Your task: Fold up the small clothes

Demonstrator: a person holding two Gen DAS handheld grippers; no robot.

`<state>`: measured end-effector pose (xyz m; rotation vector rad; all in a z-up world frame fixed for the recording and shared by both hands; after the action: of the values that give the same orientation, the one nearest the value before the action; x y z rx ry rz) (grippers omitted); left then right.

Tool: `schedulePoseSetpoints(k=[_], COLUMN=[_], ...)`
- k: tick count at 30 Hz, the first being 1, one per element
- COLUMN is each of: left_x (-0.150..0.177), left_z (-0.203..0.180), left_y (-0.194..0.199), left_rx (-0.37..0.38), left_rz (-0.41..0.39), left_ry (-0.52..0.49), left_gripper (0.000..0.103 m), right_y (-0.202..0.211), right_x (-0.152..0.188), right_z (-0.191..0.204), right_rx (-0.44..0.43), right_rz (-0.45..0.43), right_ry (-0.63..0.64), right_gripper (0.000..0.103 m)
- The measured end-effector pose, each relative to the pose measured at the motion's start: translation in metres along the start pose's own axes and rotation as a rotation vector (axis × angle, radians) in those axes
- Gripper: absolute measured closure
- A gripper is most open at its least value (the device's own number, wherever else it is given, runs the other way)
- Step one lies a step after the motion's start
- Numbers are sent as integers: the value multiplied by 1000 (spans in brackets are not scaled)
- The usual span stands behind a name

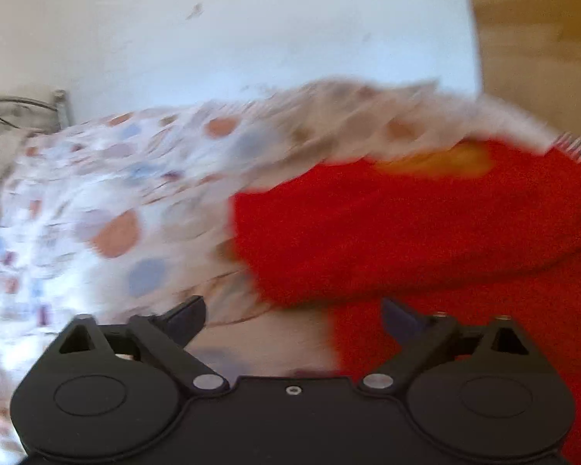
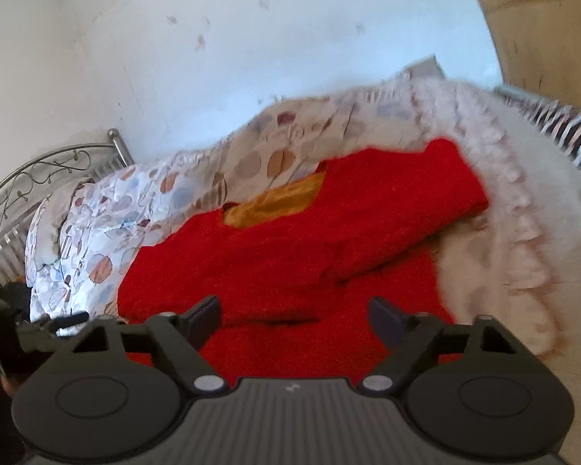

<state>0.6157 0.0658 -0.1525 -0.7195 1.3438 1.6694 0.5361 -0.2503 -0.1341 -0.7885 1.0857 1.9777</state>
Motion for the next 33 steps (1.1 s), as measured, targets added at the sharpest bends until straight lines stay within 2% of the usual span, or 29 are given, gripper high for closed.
schedulePoseSetpoints(k=[2,3,4,6,7,8,10,17,20,22,25,26,28,29,30,31,33], left_x=[5,5,4,1,0,-2,-8,-26,-26,-23,-24,-25,-31,-34,-38,-40,-42], left_z=[11,15,18,20,20,20,16,24,17,7,0,1,9,14,18,22,30], left_y=[-18,-25,-27,-31,-32,-35,-40,-41,-37,-36,-41,-42,-41,-39,-37,-33,-29], left_rx=[-28,-21,-11,-4,-7,-13,-22,-117,-86,-61,-97,-110,-132,-138,-151,-163,-171], left_rz=[44,47,37,22,11,1,-18,-73,-86,-90,-84,-87,-109,-120,-135,-152,-162], left_ry=[-3,8,20,26,22,16,5,40,52,23,-16,-11,28,43,48,42,38], left_gripper=[20,21,21,21,21,22,28,29,29,29,30,33,59,66,81,89,91], right_y=[-23,-35,-46,-60,-64,-65,-58,-18,-10,-5,1,2,4,4,4,3,-1], right_x=[1,2,1,0,-2,-4,-16,-67,-92,-106,-120,-122,-120,-117,-112,-104,-85], right_z=[-3,-6,-8,-11,-11,-10,-1,26,38,47,65,70,74,73,72,69,62], right_rx=[15,12,1,-1,5,2,-35,-128,-170,-194,-232,-237,-237,-230,-219,-205,-184], right_rz=[56,80,99,111,110,102,49,-122,-166,-191,-220,-229,-234,-229,-221,-207,-164], right_ry=[-72,-124,-171,-224,-226,-219,-195,-149,-148,-133,-104,-88,-66,-52,-41,-33,-37], right_gripper=[28,30,37,64,86,91,93,94,94,94,94,94,94,94,94,94,94])
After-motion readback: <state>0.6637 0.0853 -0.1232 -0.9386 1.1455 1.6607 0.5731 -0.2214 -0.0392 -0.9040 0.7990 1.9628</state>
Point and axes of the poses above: each gripper's, at about its wrist camera, not at the fingertips, and y roughly against the way its jaws point, z to its left, x to its underside, the point moved 10 cm from there along -y, roughly the way its jaws point, and after that the axes turned 4 degrees about -y, right-handed, at the moved point
